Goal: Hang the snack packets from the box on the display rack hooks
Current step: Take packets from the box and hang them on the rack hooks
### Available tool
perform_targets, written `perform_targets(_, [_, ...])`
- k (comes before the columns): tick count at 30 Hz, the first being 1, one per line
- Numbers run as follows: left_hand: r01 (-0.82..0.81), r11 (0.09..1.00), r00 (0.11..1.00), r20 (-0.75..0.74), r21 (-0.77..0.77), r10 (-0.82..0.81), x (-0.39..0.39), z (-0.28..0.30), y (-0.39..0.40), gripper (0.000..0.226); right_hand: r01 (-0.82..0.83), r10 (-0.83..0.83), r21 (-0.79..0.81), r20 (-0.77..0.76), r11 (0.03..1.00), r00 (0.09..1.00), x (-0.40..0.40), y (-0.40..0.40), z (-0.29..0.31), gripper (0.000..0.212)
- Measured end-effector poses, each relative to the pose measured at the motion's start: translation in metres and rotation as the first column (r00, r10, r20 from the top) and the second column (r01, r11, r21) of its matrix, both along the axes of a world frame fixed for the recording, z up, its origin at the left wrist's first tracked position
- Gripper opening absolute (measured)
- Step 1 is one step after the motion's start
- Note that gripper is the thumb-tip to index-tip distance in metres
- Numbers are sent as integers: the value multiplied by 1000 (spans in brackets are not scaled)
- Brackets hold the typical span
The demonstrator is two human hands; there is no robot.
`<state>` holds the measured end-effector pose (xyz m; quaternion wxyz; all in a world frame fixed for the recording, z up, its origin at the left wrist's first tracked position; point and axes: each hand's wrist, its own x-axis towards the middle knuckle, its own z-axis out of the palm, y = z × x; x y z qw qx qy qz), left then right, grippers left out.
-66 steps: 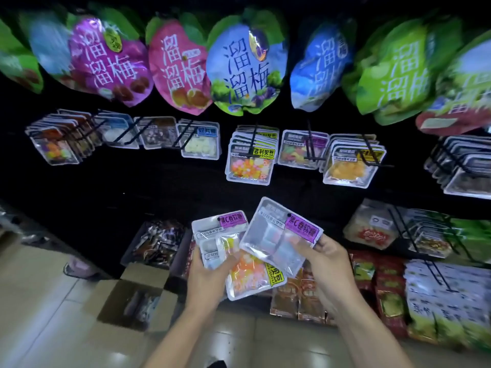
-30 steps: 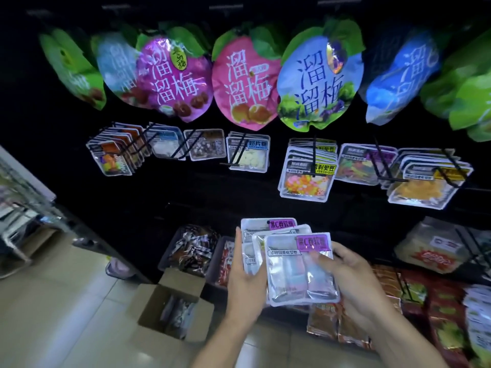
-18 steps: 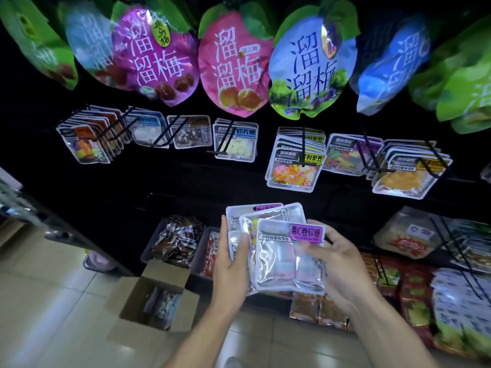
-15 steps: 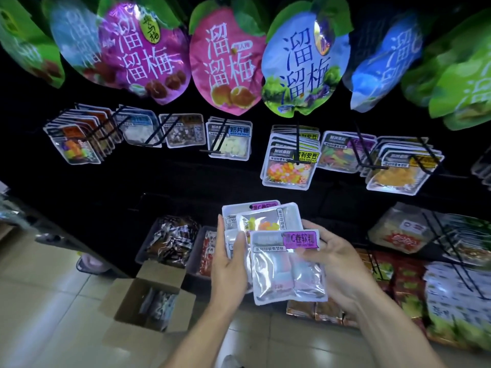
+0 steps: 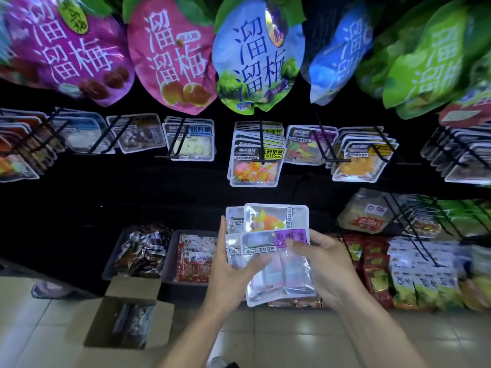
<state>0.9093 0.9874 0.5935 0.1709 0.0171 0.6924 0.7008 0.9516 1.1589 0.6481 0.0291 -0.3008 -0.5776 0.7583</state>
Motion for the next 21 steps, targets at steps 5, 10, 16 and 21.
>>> perform_targets(5, [3,999,1000,-5,33,-2,4,-1,-13,118,145,-145,-47,4,988,989,-10,-13,-3,29])
perform_targets(10, [-89,995,996,27,42,88,8,-11,-30,118,190,-174,207,-90,960,981,-26,-12,-4,32])
perform_targets(16, [-178,980,982,76,94,171,9,-17,-40,109,-244,245,207,26,947,969,-46,-8,-12,36])
perform_targets(21, [-307,938,942,194,160,275,13,-22,-50,76,148,-119,256,-125,955,985,-69,6,1,7])
